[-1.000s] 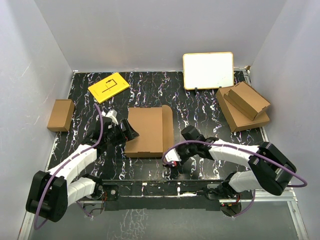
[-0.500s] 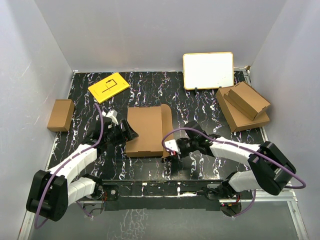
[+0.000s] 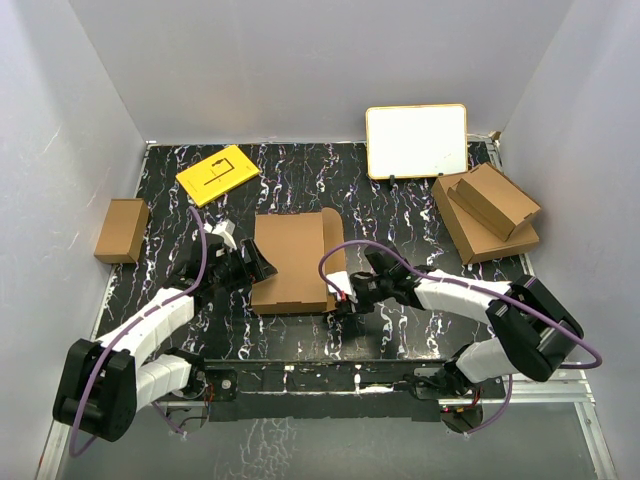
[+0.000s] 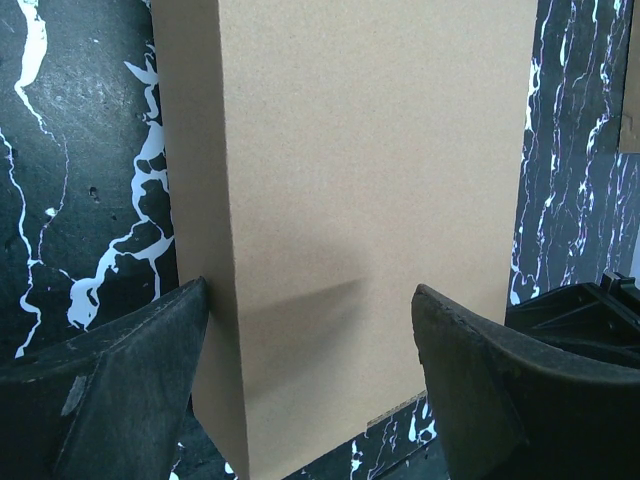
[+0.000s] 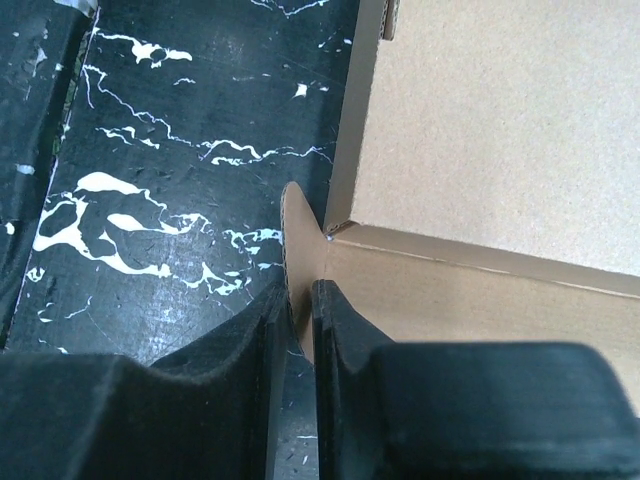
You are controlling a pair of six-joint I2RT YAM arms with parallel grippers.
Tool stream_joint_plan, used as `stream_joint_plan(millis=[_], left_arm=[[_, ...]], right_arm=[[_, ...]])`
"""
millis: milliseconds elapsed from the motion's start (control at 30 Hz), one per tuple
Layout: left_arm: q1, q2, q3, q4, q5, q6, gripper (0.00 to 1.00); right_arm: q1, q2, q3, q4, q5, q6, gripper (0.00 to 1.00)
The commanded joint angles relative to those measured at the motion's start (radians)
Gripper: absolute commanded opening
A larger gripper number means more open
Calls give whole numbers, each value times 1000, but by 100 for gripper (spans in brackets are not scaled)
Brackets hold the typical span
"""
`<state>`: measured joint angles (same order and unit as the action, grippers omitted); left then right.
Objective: Fold the paper box
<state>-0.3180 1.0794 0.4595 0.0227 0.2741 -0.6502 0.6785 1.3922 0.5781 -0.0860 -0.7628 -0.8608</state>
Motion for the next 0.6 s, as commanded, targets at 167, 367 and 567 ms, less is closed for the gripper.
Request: stream_joint_plan(millis=[167,367,567], left_arm=[[2,9,-3,17,28,5,79],[3,10,-3,17,27,5,79],[3,11,-2,9,22,8,79]], right_arm=[[-4,-2,49,75,-57,53,22],[-2,-7,48,69,-78,57,23],[-3,-7,49,61,-56,67,19]])
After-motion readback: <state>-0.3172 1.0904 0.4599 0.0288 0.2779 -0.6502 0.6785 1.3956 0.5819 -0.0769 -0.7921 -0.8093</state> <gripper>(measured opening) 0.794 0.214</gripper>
